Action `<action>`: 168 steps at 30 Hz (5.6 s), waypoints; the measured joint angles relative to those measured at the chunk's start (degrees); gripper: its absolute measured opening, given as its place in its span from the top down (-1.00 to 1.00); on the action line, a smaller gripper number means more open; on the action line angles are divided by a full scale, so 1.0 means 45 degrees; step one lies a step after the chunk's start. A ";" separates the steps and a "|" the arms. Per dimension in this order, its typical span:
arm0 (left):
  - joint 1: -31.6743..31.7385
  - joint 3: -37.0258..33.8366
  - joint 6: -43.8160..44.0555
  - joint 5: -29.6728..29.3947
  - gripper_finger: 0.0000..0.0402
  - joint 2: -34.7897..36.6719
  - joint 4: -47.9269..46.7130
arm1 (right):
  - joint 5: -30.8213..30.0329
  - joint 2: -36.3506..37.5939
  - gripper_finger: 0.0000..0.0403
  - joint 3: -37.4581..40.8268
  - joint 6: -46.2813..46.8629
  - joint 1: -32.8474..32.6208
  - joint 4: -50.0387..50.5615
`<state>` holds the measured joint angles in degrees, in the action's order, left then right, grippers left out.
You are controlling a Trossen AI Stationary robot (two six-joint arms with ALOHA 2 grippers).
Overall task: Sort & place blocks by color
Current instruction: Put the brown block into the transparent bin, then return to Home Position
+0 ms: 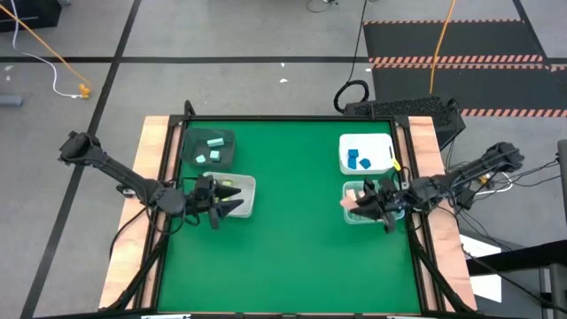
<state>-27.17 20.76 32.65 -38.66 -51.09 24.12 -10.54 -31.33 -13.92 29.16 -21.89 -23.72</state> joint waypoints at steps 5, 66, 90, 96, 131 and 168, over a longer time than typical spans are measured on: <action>-0.0017 -0.0840 0.0841 0.0001 -0.13 -0.0002 0.0462 | -0.0535 0.0000 0.81 0.1031 -0.0073 -0.0731 -0.2921; -0.0042 -0.1760 0.2120 0.0025 -0.13 -0.0005 0.0224 | -0.3260 0.0262 -0.36 -0.0989 0.5661 -0.1155 1.4571; -0.0045 -0.1760 0.0528 0.0021 -0.13 0.0369 0.0239 | -0.3663 0.0578 -0.72 -0.0984 -0.1915 -0.1155 0.3262; -0.0042 -0.1760 0.0033 0.0025 -0.13 0.0373 0.0221 | -0.6128 0.0583 -0.72 -0.0984 -0.3580 -0.1155 0.1781; 0.6919 -0.1760 0.0038 0.0020 -0.13 0.6111 0.0322 | -0.9356 0.0548 -0.72 -0.0979 -0.4641 -0.1146 0.1758; 1.4557 -0.1760 0.0037 0.0020 -0.13 1.1065 0.0210 | -0.9317 0.0534 -0.72 -0.0974 -0.3966 -0.1141 0.1729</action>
<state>38.34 12.84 32.82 -38.57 -1.30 25.06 -52.47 -28.93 -18.31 11.31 -27.03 -15.94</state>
